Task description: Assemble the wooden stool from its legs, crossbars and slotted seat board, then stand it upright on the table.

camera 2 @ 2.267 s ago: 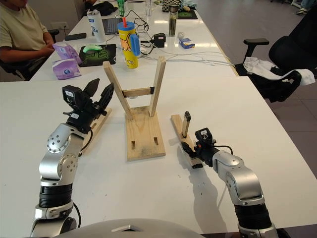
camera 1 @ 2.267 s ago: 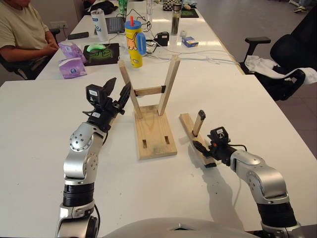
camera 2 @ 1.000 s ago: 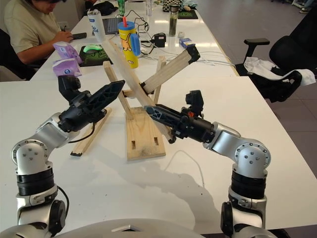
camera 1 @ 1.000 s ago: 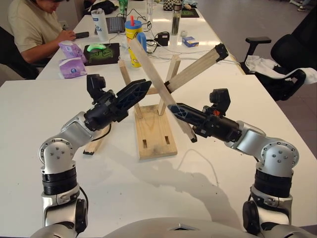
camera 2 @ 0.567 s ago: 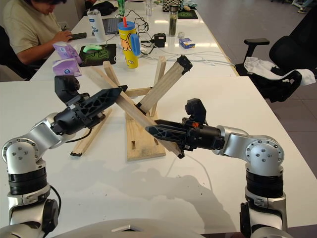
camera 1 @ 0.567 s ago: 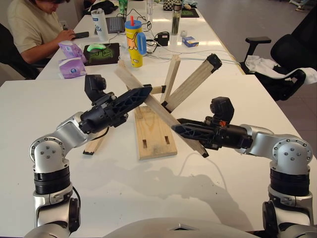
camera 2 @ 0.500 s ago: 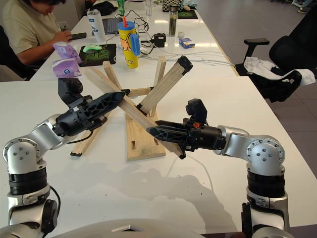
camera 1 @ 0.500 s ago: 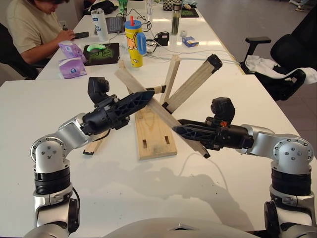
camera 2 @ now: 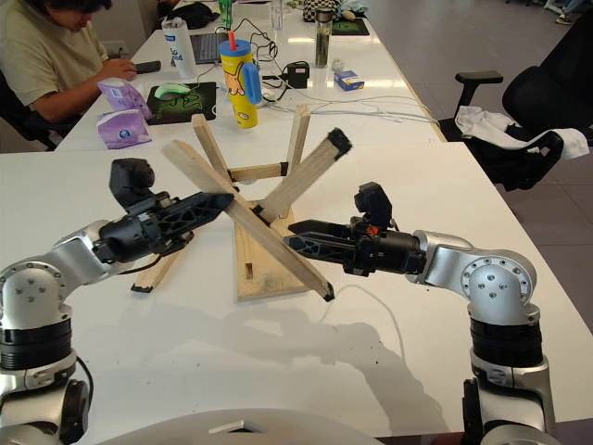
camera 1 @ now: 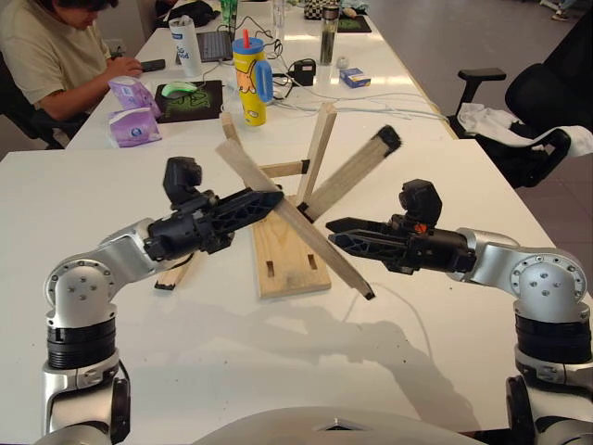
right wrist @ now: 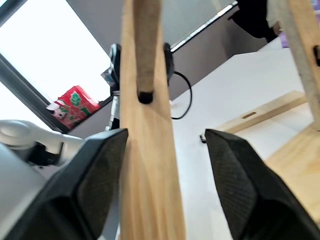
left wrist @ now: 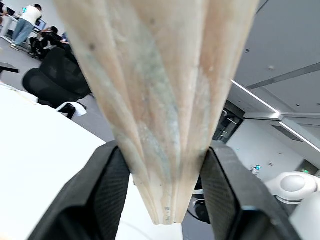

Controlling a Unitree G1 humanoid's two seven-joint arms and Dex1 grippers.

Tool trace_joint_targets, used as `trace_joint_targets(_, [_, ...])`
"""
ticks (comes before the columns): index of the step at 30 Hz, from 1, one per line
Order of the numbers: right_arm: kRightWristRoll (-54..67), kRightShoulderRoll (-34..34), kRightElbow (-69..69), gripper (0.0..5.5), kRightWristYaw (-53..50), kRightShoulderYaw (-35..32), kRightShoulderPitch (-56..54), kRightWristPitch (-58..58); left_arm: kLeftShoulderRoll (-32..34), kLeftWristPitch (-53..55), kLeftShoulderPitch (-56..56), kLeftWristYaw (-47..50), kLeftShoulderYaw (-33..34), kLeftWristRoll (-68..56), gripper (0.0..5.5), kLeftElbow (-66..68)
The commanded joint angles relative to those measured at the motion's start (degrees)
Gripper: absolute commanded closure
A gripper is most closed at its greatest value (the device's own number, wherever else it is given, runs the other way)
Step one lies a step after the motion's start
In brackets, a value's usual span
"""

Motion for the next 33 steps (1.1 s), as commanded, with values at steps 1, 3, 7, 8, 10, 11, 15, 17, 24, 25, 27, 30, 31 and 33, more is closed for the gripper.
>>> trace_joint_targets(1, [-20.46,-5.67,-3.87,2.65,4.75,10.89,1.99,-13.32,6.61,-0.69,3.20,-2.87,6.69,2.51,3.48,2.62])
trace_joint_targets(3, [-34.83,-8.81,-4.74,2.65,7.30,19.29,3.13,-24.55,10.70,-1.02,4.47,-5.50,9.82,4.93,3.48,5.05])
trace_joint_targets(7, [-50.99,-7.64,-0.39,2.65,7.77,27.36,4.99,-40.61,15.86,-2.17,3.91,-10.44,10.73,10.21,3.48,8.30])
trace_joint_targets(8, [-53.94,-6.78,1.38,2.65,7.68,29.22,4.98,-43.52,16.29,-2.66,3.44,-11.12,10.71,11.19,3.48,8.86])
trace_joint_targets(10, [-58.59,-4.49,4.89,2.65,7.15,31.77,4.85,-48.65,16.62,-4.21,2.78,-12.10,10.22,13.74,3.48,9.57])
trace_joint_targets(11, [-59.89,-3.36,6.32,2.65,6.97,32.47,4.80,-50.15,16.52,-4.71,2.64,-12.50,9.87,14.67,3.48,9.68])
trace_joint_targets(15, [-64.57,0.40,11.46,2.65,5.28,33.49,4.38,-55.00,15.13,-6.02,3.00,-14.50,8.16,17.26,3.48,8.84])
trace_joint_targets(17, [-65.81,1.71,13.95,2.65,4.81,33.31,4.42,-55.93,14.58,-6.80,2.85,-15.24,6.90,18.72,3.48,8.43])
trace_joint_targets(24, [-69.12,5.53,21.26,2.65,2.88,32.28,2.50,-55.47,12.93,-12.51,2.26,-18.82,2.42,25.49,3.48,7.38])
trace_joint_targets(25, [-69.22,5.76,21.83,2.65,3.08,32.23,2.59,-55.46,12.43,-13.53,2.15,-19.57,1.73,26.30,3.48,7.35])
trace_joint_targets(27, [-69.29,5.74,22.49,2.65,3.97,32.38,3.23,-55.08,11.22,-15.99,1.30,-20.54,-0.41,29.01,3.48,8.25])
trace_joint_targets(30, [-69.49,5.44,22.77,2.65,5.41,33.03,3.91,-54.85,10.11,-19.67,0.56,-22.19,-3.40,33.23,3.48,9.37])
trace_joint_targets(31, [-69.47,5.34,22.66,2.65,5.77,33.15,4.21,-54.63,9.94,-20.70,0.03,-22.97,-4.75,34.80,3.48,10.07])
trace_joint_targets(33, [-69.54,5.22,22.78,2.65,6.67,33.55,4.26,-54.45,10.34,-22.09,-0.53,-24.34,-6.39,37.11,3.48,11.15])
